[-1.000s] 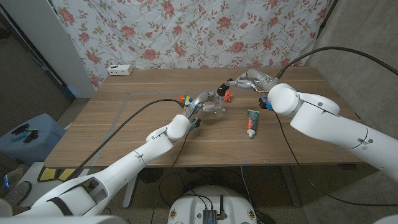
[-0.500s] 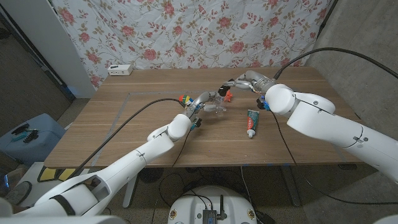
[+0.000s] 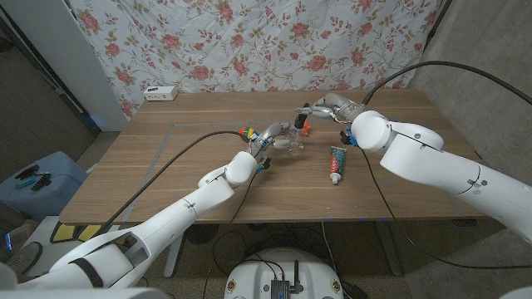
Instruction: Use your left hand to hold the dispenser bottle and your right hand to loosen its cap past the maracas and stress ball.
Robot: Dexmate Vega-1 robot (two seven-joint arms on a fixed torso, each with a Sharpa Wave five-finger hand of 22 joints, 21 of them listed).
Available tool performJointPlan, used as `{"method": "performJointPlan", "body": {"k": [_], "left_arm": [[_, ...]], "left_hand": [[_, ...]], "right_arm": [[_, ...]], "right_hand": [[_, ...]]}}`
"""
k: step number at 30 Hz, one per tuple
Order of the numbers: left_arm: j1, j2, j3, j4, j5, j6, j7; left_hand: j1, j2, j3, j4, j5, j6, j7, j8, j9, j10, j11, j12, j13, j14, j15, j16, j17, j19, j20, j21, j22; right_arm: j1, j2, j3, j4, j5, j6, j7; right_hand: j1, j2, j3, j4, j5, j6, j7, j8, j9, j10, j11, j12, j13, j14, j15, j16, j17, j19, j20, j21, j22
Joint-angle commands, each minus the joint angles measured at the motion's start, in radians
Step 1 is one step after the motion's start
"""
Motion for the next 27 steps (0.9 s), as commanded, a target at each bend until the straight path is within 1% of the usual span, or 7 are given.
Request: {"method": "performJointPlan", "body": {"k": [1, 9, 12, 14, 17, 22, 27], "left_arm": [[0.0, -0.002, 0.003, 0.0, -0.001, 0.003, 0.0], [-0.001, -0.004, 0.004, 0.004, -0.003, -0.001, -0.001], [-0.002, -0.004, 0.004, 0.007, -0.003, -0.006, -0.002], [-0.002, -0.004, 0.004, 0.008, -0.004, -0.008, -0.003], [-0.003, -0.004, 0.004, 0.009, -0.004, -0.01, -0.002], [-0.003, -0.006, 0.004, 0.014, -0.004, -0.016, 0.001], [-0.001, -0.007, 0.004, 0.012, -0.004, -0.016, 0.001]], "left_hand": [[-0.059, 0.098, 0.107, 0.098, -0.001, 0.075, -0.026, 0.005, 0.002, 0.062, -0.05, 0.013, 0.16, 0.052, -0.115, 0.003, 0.006, 0.011, -0.062, 0.002, 0.002], [-0.06, 0.098, 0.109, 0.098, -0.001, 0.075, -0.026, 0.006, 0.002, 0.06, -0.049, 0.012, 0.16, 0.052, -0.115, 0.003, 0.007, 0.011, -0.062, 0.002, 0.002], [-0.062, 0.097, 0.11, 0.098, -0.001, 0.075, -0.026, 0.007, 0.002, 0.06, -0.054, 0.011, 0.16, 0.053, -0.115, 0.001, 0.006, 0.012, -0.062, 0.002, 0.002], [-0.062, 0.096, 0.11, 0.098, -0.002, 0.077, -0.026, 0.008, 0.002, 0.061, -0.047, 0.012, 0.16, 0.054, -0.116, 0.001, 0.006, 0.012, -0.062, 0.002, 0.002], [-0.064, 0.097, 0.111, 0.099, -0.002, 0.075, -0.027, 0.008, 0.002, 0.061, -0.05, 0.012, 0.161, 0.053, -0.115, 0.001, 0.006, 0.012, -0.062, 0.002, 0.002], [-0.066, 0.096, 0.111, 0.099, -0.002, 0.074, -0.026, 0.008, 0.002, 0.061, -0.05, 0.012, 0.161, 0.054, -0.115, 0.0, 0.006, 0.012, -0.062, 0.002, 0.002], [-0.066, 0.097, 0.112, 0.099, -0.003, 0.075, -0.026, 0.009, 0.002, 0.061, -0.049, 0.012, 0.161, 0.053, -0.115, 0.001, 0.008, 0.012, -0.061, 0.002, 0.002]], "right_arm": [[0.039, 0.007, -0.043, 0.009, -0.027, -0.019, 0.028], [0.069, 0.018, -0.08, 0.013, -0.048, -0.059, 0.036], [0.075, 0.022, -0.087, 0.015, -0.051, -0.068, 0.037], [0.082, 0.02, -0.094, 0.017, -0.053, -0.069, 0.041], [0.087, 0.023, -0.098, 0.021, -0.054, -0.074, 0.042], [0.099, 0.021, -0.109, 0.024, -0.057, -0.076, 0.05], [0.106, 0.02, -0.116, 0.023, -0.059, -0.084, 0.054]], "right_hand": [[-0.005, 0.002, -0.004, -0.003, 0.007, -0.008, 0.001, -0.005, 0.003, -0.005, 0.0, -0.002, 0.002, 0.001, 0.006, -0.001, 0.004, 0.002, 0.005, -0.004, 0.004], [0.002, 0.005, -0.001, -0.009, 0.01, -0.019, 0.001, -0.011, 0.003, -0.008, -0.004, -0.003, 0.002, 0.001, 0.007, -0.003, 0.002, 0.0, 0.006, -0.004, 0.004], [0.011, 0.009, 0.004, -0.014, 0.011, -0.02, 0.0, -0.011, 0.002, -0.008, -0.005, -0.003, 0.002, 0.001, 0.007, -0.004, 0.002, 0.0, 0.005, -0.004, 0.004], [0.015, 0.011, 0.006, -0.017, 0.012, -0.021, -0.001, -0.012, 0.002, -0.008, -0.005, -0.003, 0.002, 0.002, 0.007, -0.004, 0.002, 0.0, 0.005, -0.004, 0.004], [0.025, 0.016, 0.011, -0.024, 0.013, -0.02, -0.001, -0.012, 0.002, -0.008, -0.005, -0.003, 0.002, 0.003, 0.006, -0.004, 0.001, 0.0, 0.005, -0.004, 0.004], [0.047, 0.025, 0.023, -0.037, 0.016, -0.019, -0.003, -0.011, 0.001, -0.008, -0.008, -0.004, 0.002, 0.005, 0.003, -0.005, 0.0, 0.001, 0.005, -0.004, 0.004], [0.087, 0.041, 0.043, -0.063, 0.017, -0.018, -0.007, -0.011, 0.0, -0.007, -0.01, -0.004, 0.002, 0.009, 0.001, -0.007, -0.001, 0.004, 0.004, -0.003, 0.003]]}}
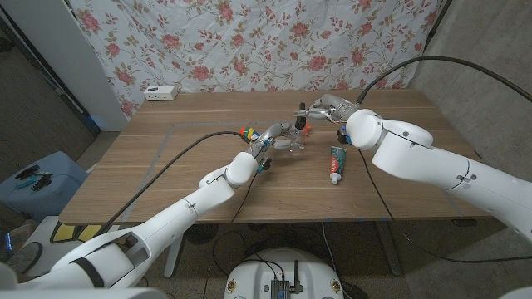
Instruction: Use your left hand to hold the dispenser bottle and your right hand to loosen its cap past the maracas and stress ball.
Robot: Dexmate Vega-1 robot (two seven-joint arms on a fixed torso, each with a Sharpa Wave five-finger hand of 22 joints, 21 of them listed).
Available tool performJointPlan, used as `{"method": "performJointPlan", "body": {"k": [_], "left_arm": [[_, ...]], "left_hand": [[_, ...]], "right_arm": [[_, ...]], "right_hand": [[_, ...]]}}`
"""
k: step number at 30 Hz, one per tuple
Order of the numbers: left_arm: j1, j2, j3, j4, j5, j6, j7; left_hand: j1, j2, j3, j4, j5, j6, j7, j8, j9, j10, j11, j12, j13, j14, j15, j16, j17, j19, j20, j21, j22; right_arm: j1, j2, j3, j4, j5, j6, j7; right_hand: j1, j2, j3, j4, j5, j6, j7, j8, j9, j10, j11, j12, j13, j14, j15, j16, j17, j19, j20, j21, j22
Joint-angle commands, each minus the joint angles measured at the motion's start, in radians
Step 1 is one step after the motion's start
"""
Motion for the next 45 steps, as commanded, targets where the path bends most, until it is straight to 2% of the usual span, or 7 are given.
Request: {"method": "performJointPlan", "body": {"k": [1, 6, 19, 25, 38, 45], "left_arm": [[0.002, -0.003, 0.0, 0.002, -0.002, -0.006, 0.002], [0.003, -0.001, 0.0, -0.001, -0.001, -0.002, 0.003], [-0.002, -0.006, 0.004, 0.007, -0.003, -0.007, -0.005], [-0.003, -0.006, 0.004, 0.007, -0.003, -0.006, -0.005], [-0.003, -0.008, 0.005, 0.01, -0.005, -0.009, -0.006], [-0.004, -0.011, 0.005, 0.015, -0.006, -0.014, -0.005]], "left_hand": [[-0.067, 0.097, 0.109, 0.102, -0.003, 0.075, -0.028, 0.007, 0.001, 0.06, -0.056, 0.012, 0.162, 0.052, -0.115, 0.006, 0.003, 0.008, -0.057, 0.001, 0.002], [-0.07, 0.096, 0.109, 0.102, -0.004, 0.073, -0.027, 0.007, 0.001, 0.059, -0.052, 0.011, 0.16, 0.054, -0.114, 0.006, 0.003, 0.008, -0.057, 0.002, 0.002], [-0.075, 0.098, 0.111, 0.104, -0.005, 0.073, -0.026, 0.009, 0.0, 0.062, -0.052, 0.012, 0.161, 0.055, -0.114, 0.006, 0.006, 0.008, -0.054, 0.002, 0.002], [-0.08, 0.098, 0.112, 0.106, -0.005, 0.073, -0.027, 0.01, 0.0, 0.06, -0.051, 0.01, 0.16, 0.054, -0.113, 0.004, 0.005, 0.009, -0.055, 0.002, 0.002], [-0.084, 0.101, 0.114, 0.107, -0.005, 0.071, -0.025, 0.01, 0.0, 0.062, -0.05, 0.011, 0.161, 0.053, -0.112, 0.004, 0.007, 0.008, -0.052, 0.001, 0.002], [-0.089, 0.102, 0.116, 0.108, -0.004, 0.072, -0.027, 0.011, -0.001, 0.063, -0.051, 0.011, 0.161, 0.055, -0.114, 0.002, 0.005, 0.008, -0.052, 0.002, 0.002]], "right_arm": [[0.026, 0.0, -0.025, 0.004, -0.01, -0.021, 0.014], [0.021, -0.003, -0.019, 0.002, -0.005, -0.016, 0.014], [0.019, -0.014, -0.012, -0.004, 0.005, -0.025, 0.015], [0.015, -0.019, -0.004, -0.003, 0.012, -0.011, 0.019], [0.001, -0.022, 0.019, 0.012, 0.027, 0.038, 0.03], [-0.006, -0.026, 0.032, 0.018, 0.028, 0.064, 0.038]], "right_hand": [[0.04, 0.01, 0.015, -0.028, 0.005, 0.0, -0.004, -0.003, 0.002, 0.0, -0.004, -0.004, 0.002, 0.01, 0.0, -0.003, 0.001, 0.004, 0.004, 0.001, 0.003], [0.06, 0.014, 0.024, -0.041, 0.006, -0.001, -0.01, -0.003, 0.002, -0.002, -0.005, -0.005, 0.002, 0.01, -0.002, -0.005, 0.0, 0.005, 0.003, 0.001, 0.003], [0.154, 0.046, 0.07, -0.102, 0.011, 0.0, -0.026, -0.003, 0.001, -0.004, -0.009, -0.006, 0.002, 0.014, -0.009, -0.009, -0.002, 0.011, -0.002, 0.002, 0.003], [0.176, 0.055, 0.081, -0.114, 0.011, 0.003, -0.034, -0.002, 0.001, -0.005, -0.012, -0.007, 0.002, 0.014, -0.012, -0.01, -0.002, 0.011, -0.004, 0.001, 0.003], [0.261, 0.098, 0.126, -0.143, 0.01, 0.021, -0.079, 0.004, 0.001, -0.01, -0.029, -0.009, 0.002, 0.012, -0.026, -0.013, -0.003, 0.01, -0.011, 0.0, 0.003], [0.326, 0.122, 0.157, -0.152, 0.004, 0.053, -0.128, 0.014, 0.001, -0.011, -0.041, -0.008, 0.001, 0.011, -0.037, -0.014, -0.003, 0.01, -0.017, 0.0, 0.002]]}}
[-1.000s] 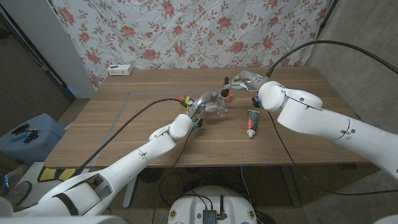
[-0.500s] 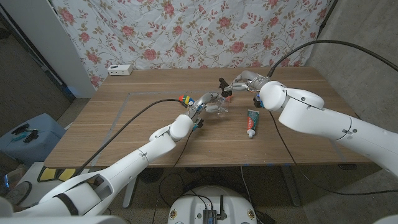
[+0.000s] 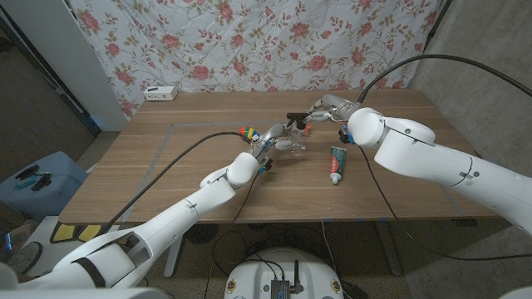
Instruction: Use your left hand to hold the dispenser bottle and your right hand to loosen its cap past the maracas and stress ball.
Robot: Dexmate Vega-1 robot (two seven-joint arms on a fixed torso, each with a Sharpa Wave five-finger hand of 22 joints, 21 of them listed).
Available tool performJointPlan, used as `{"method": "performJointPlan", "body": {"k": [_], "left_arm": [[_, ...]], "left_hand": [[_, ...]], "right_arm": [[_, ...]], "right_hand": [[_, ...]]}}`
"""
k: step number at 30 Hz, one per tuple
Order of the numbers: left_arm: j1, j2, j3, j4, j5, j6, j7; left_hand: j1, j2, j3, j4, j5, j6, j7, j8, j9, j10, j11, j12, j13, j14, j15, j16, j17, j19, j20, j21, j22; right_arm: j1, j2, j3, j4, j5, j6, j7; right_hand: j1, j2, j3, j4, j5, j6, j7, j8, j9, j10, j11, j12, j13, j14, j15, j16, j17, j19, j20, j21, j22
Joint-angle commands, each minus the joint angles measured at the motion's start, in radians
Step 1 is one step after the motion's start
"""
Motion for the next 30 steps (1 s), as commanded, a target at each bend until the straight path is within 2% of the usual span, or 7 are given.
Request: {"method": "performJointPlan", "body": {"k": [1, 8, 18, 23, 30], "left_arm": [[-0.003, -0.005, 0.001, 0.009, -0.002, -0.006, -0.001], [-0.001, -0.005, 0.001, 0.008, -0.002, -0.005, 0.001], [-0.003, -0.009, 0.004, 0.012, 0.001, -0.009, 0.004], [-0.002, -0.01, 0.004, 0.012, 0.003, -0.011, 0.006], [0.0, -0.007, 0.005, 0.004, 0.005, -0.01, 0.005]], "left_hand": [[-0.089, 0.101, 0.117, 0.108, 0.003, 0.071, -0.026, 0.009, 0.004, 0.064, -0.052, 0.006, 0.16, 0.053, -0.116, 0.001, 0.0, 0.008, -0.051, 0.002, 0.002], [-0.091, 0.102, 0.118, 0.107, 0.003, 0.07, -0.027, 0.009, 0.004, 0.062, -0.053, 0.006, 0.16, 0.051, -0.116, 0.001, 0.002, 0.008, -0.051, 0.002, 0.002], [-0.095, 0.103, 0.12, 0.107, 0.004, 0.067, -0.025, 0.008, 0.003, 0.061, -0.055, 0.006, 0.163, 0.053, -0.114, 0.0, 0.002, 0.008, -0.051, 0.002, 0.002], [-0.096, 0.104, 0.121, 0.106, 0.004, 0.067, -0.025, 0.008, 0.003, 0.063, -0.053, 0.007, 0.162, 0.053, -0.113, 0.001, 0.003, 0.008, -0.05, 0.002, 0.002], [-0.098, 0.105, 0.122, 0.107, 0.005, 0.067, -0.026, 0.009, 0.003, 0.061, -0.053, 0.006, 0.162, 0.051, -0.115, 0.0, 0.003, 0.008, -0.05, 0.002, 0.002]], "right_arm": [[-0.015, -0.007, 0.027, 0.013, 0.016, 0.065, 0.019], [-0.04, -0.013, 0.064, 0.022, 0.035, 0.112, 0.027], [-0.057, -0.018, 0.083, 0.022, 0.03, 0.135, 0.033], [-0.07, -0.02, 0.096, 0.019, 0.029, 0.144, 0.028], [-0.083, -0.028, 0.111, 0.018, 0.03, 0.163, 0.037]], "right_hand": [[0.033, 0.01, 0.02, -0.002, -0.004, 0.018, -0.03, 0.011, 0.0, 0.004, -0.011, -0.003, 0.003, 0.003, -0.011, -0.002, 0.001, 0.002, -0.009, 0.0, 0.002], [0.092, 0.021, 0.043, -0.005, -0.008, 0.049, -0.081, 0.02, 0.0, 0.006, -0.028, -0.002, 0.002, 0.004, -0.028, -0.002, 0.001, 0.006, -0.02, 0.001, 0.002], [0.133, 0.025, 0.058, -0.006, -0.008, 0.064, -0.088, 0.023, -0.001, 0.007, -0.045, -0.002, 0.002, 0.005, -0.039, -0.001, 0.002, 0.007, -0.027, 0.001, 0.002], [0.155, 0.027, 0.063, -0.002, -0.009, 0.029, -0.087, 0.004, -0.003, 0.002, -0.053, -0.003, 0.002, 0.006, -0.043, 0.0, 0.003, 0.007, -0.03, 0.001, 0.002], [0.175, 0.035, 0.07, 0.0, -0.008, 0.015, -0.089, -0.006, -0.004, 0.003, -0.068, -0.003, 0.002, 0.008, -0.049, 0.002, 0.005, 0.006, -0.035, 0.0, 0.002]]}}
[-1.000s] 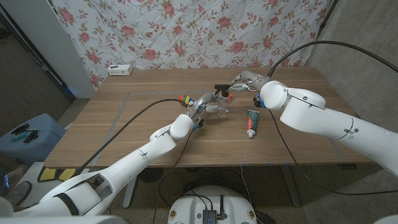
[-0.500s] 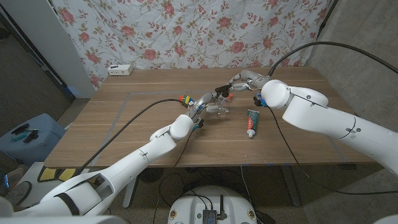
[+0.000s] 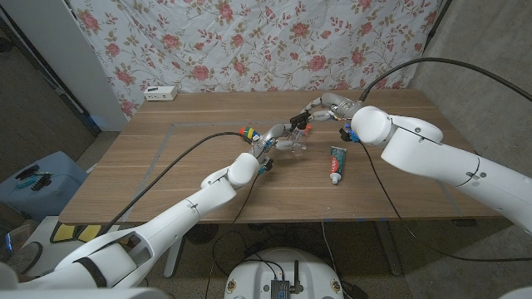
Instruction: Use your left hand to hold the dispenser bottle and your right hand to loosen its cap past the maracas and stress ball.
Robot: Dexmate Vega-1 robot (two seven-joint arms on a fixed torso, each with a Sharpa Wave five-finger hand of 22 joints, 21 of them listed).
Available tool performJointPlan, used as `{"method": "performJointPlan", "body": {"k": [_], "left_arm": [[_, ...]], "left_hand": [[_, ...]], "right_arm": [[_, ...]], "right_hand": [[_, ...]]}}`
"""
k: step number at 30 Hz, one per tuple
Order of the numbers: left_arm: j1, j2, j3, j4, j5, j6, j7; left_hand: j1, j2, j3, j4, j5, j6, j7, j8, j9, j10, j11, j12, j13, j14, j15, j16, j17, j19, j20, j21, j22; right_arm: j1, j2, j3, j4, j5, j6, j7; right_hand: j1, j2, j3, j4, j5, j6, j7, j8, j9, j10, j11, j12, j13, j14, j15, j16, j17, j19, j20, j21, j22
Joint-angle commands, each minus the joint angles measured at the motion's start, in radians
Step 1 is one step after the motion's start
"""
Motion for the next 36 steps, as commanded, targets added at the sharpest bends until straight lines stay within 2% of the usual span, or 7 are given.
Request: {"method": "performJointPlan", "body": {"k": [1, 6, 11, 21, 28, 32, 36], "left_arm": [[0.003, 0.001, 0.002, -0.008, 0.006, 0.001, 0.001], [0.012, 0.007, -0.001, -0.022, 0.007, 0.008, 0.005], [0.024, 0.011, -0.005, -0.035, 0.01, 0.011, 0.015], [0.038, 0.012, -0.008, -0.048, 0.015, 0.012, 0.03], [0.035, 0.006, -0.005, -0.042, 0.018, 0.008, 0.031], [0.032, 0.004, -0.004, -0.036, 0.018, 0.005, 0.03], [0.026, -0.001, -0.002, -0.027, 0.018, -0.001, 0.029]], "left_hand": [[-0.098, 0.105, 0.118, 0.111, 0.007, 0.067, -0.025, 0.008, 0.002, 0.061, -0.051, 0.007, 0.162, 0.052, -0.114, 0.004, 0.003, 0.007, -0.05, 0.001, 0.002], [-0.098, 0.104, 0.119, 0.11, 0.007, 0.067, -0.025, 0.008, 0.002, 0.062, -0.052, 0.007, 0.162, 0.052, -0.113, 0.004, 0.003, 0.008, -0.05, 0.002, 0.002], [-0.098, 0.103, 0.12, 0.108, 0.008, 0.066, -0.025, 0.008, 0.002, 0.064, -0.052, 0.007, 0.161, 0.053, -0.113, 0.004, 0.003, 0.007, -0.05, 0.002, 0.002], [-0.102, 0.104, 0.121, 0.109, 0.008, 0.067, -0.025, 0.008, 0.001, 0.062, -0.054, 0.006, 0.161, 0.053, -0.115, 0.004, 0.004, 0.007, -0.049, 0.001, 0.002], [-0.102, 0.106, 0.122, 0.108, 0.009, 0.066, -0.025, 0.008, 0.001, 0.062, -0.056, 0.007, 0.162, 0.051, -0.114, 0.004, 0.006, 0.007, -0.049, 0.002, 0.002], [-0.104, 0.105, 0.124, 0.108, 0.009, 0.065, -0.025, 0.007, 0.001, 0.062, -0.054, 0.007, 0.162, 0.052, -0.114, 0.003, 0.004, 0.007, -0.048, 0.002, 0.002], [-0.105, 0.106, 0.124, 0.108, 0.009, 0.066, -0.023, 0.007, 0.001, 0.061, -0.053, 0.007, 0.162, 0.052, -0.112, 0.003, 0.005, 0.006, -0.048, 0.002, 0.002]], "right_arm": [[-0.026, -0.01, 0.032, -0.002, 0.004, 0.036, 0.008], [-0.027, -0.014, 0.035, -0.008, -0.001, 0.034, 0.016], [-0.034, -0.019, 0.043, -0.019, -0.003, 0.029, 0.015], [-0.05, -0.039, 0.064, -0.038, -0.01, 0.023, 0.007], [-0.066, -0.039, 0.08, -0.036, -0.009, 0.033, -0.006], [-0.081, -0.035, 0.092, -0.033, -0.008, 0.041, -0.023], [-0.083, -0.032, 0.093, -0.03, -0.012, 0.042, -0.028]], "right_hand": [[0.014, 0.004, 0.012, -0.001, 0.001, -0.005, 0.001, -0.005, 0.001, 0.003, -0.012, -0.003, 0.003, 0.001, -0.01, 0.003, 0.002, -0.002, -0.008, 0.0, 0.002], [0.025, 0.007, 0.016, -0.002, 0.002, -0.002, 0.001, -0.005, 0.0, 0.003, -0.016, -0.003, 0.003, 0.002, -0.012, 0.003, 0.002, -0.002, -0.009, 0.001, 0.002], [0.051, 0.002, 0.019, -0.002, 0.001, -0.043, 0.003, -0.028, -0.004, -0.006, -0.016, -0.005, 0.003, -0.003, -0.014, 0.002, 0.003, -0.005, -0.009, 0.0, 0.002], [0.063, -0.005, 0.011, 0.006, -0.002, -0.104, 0.004, -0.059, -0.01, -0.013, -0.012, -0.005, 0.003, -0.008, -0.013, 0.003, 0.005, -0.009, -0.01, -0.001, 0.003], [0.048, -0.006, -0.002, 0.021, -0.005, -0.132, 0.003, -0.069, -0.013, -0.011, -0.009, -0.003, 0.003, -0.008, -0.011, 0.006, 0.008, -0.01, -0.007, 0.0, 0.003], [0.001, -0.009, -0.031, 0.048, -0.012, -0.153, 0.003, -0.072, -0.015, -0.002, -0.003, 0.002, 0.004, -0.001, -0.01, 0.011, 0.012, -0.004, -0.003, 0.003, 0.003], [-0.018, -0.012, -0.042, 0.057, -0.014, -0.158, 0.003, -0.071, -0.015, 0.005, -0.003, 0.004, 0.004, 0.006, -0.006, 0.014, 0.013, -0.001, -0.001, 0.004, 0.004]]}}
